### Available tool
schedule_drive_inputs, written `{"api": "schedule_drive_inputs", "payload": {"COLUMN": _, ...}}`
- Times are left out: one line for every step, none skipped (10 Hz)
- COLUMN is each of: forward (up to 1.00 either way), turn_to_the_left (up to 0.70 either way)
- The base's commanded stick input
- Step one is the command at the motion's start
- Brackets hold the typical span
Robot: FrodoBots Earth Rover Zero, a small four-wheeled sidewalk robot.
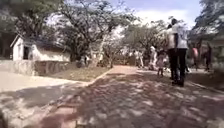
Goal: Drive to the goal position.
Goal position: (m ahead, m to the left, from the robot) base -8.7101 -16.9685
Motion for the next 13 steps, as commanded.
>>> {"api": "schedule_drive_inputs", "payload": {"forward": 0.85, "turn_to_the_left": 0.00}}
{"api": "schedule_drive_inputs", "payload": {"forward": 0.85, "turn_to_the_left": 0.00}}
{"api": "schedule_drive_inputs", "payload": {"forward": 0.85, "turn_to_the_left": 0.00}}
{"api": "schedule_drive_inputs", "payload": {"forward": 0.85, "turn_to_the_left": 0.00}}
{"api": "schedule_drive_inputs", "payload": {"forward": 0.85, "turn_to_the_left": 0.00}}
{"api": "schedule_drive_inputs", "payload": {"forward": 0.85, "turn_to_the_left": 0.00}}
{"api": "schedule_drive_inputs", "payload": {"forward": 0.85, "turn_to_the_left": 0.00}}
{"api": "schedule_drive_inputs", "payload": {"forward": 0.85, "turn_to_the_left": 0.00}}
{"api": "schedule_drive_inputs", "payload": {"forward": 0.85, "turn_to_the_left": 0.00}}
{"api": "schedule_drive_inputs", "payload": {"forward": 0.85, "turn_to_the_left": 0.00}}
{"api": "schedule_drive_inputs", "payload": {"forward": 0.85, "turn_to_the_left": 0.00}}
{"api": "schedule_drive_inputs", "payload": {"forward": 0.85, "turn_to_the_left": 0.00}}
{"api": "schedule_drive_inputs", "payload": {"forward": 0.85, "turn_to_the_left": 0.00}}
